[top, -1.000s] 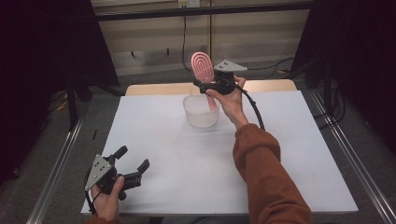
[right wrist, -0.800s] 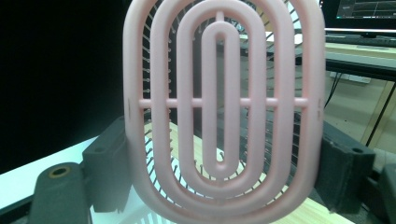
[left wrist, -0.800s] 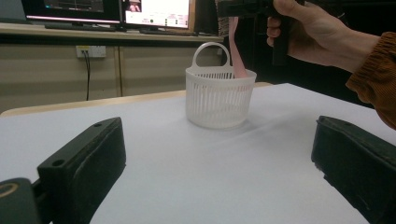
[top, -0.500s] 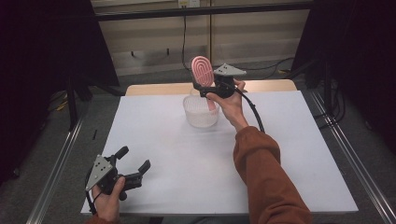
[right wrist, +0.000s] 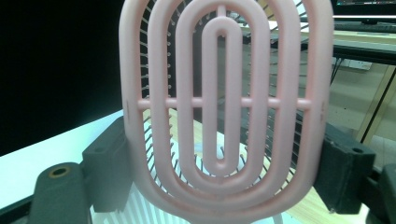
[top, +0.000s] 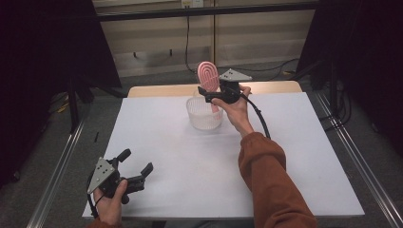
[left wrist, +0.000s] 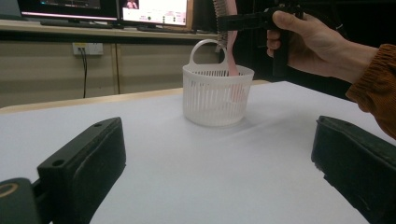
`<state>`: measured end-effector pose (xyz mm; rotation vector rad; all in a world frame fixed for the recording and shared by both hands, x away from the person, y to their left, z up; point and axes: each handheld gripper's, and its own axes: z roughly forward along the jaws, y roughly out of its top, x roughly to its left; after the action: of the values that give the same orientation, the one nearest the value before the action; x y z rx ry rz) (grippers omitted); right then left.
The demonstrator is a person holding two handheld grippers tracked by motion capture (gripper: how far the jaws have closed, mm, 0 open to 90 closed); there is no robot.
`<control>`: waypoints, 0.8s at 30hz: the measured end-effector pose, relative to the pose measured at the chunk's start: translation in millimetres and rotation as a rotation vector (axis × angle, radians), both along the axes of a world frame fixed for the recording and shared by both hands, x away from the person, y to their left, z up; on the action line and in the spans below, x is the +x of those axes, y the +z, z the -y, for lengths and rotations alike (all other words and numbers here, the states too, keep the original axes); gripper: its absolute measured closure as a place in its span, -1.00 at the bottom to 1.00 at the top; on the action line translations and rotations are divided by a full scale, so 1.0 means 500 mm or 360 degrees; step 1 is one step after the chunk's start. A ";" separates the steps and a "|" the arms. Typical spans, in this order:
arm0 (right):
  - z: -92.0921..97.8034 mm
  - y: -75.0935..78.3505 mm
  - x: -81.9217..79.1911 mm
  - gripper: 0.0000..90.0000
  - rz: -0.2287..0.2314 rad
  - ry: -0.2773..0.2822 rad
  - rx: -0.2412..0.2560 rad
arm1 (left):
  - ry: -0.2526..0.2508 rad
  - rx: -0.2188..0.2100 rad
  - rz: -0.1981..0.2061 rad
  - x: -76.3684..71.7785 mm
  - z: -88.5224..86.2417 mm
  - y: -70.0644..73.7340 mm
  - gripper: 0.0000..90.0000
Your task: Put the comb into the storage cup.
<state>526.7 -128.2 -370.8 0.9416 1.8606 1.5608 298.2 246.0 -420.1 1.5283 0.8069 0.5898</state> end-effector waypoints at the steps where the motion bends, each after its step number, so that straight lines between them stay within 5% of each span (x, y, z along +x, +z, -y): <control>1: 0.001 -0.001 -0.001 -0.57 -0.0004 -0.0006 -0.0003 | -0.0001 0.0000 0.0004 0.000 0.000 0.000 -0.93; 24: 0.015 -0.041 -0.003 -0.57 -0.0044 -0.0029 -0.0043 | -0.0002 0.0004 -0.0001 0.001 0.001 0.000 -0.93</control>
<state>525.4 -135.8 -391.2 0.9698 1.8824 1.5155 298.6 245.6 -420.4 1.5315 0.8057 0.5896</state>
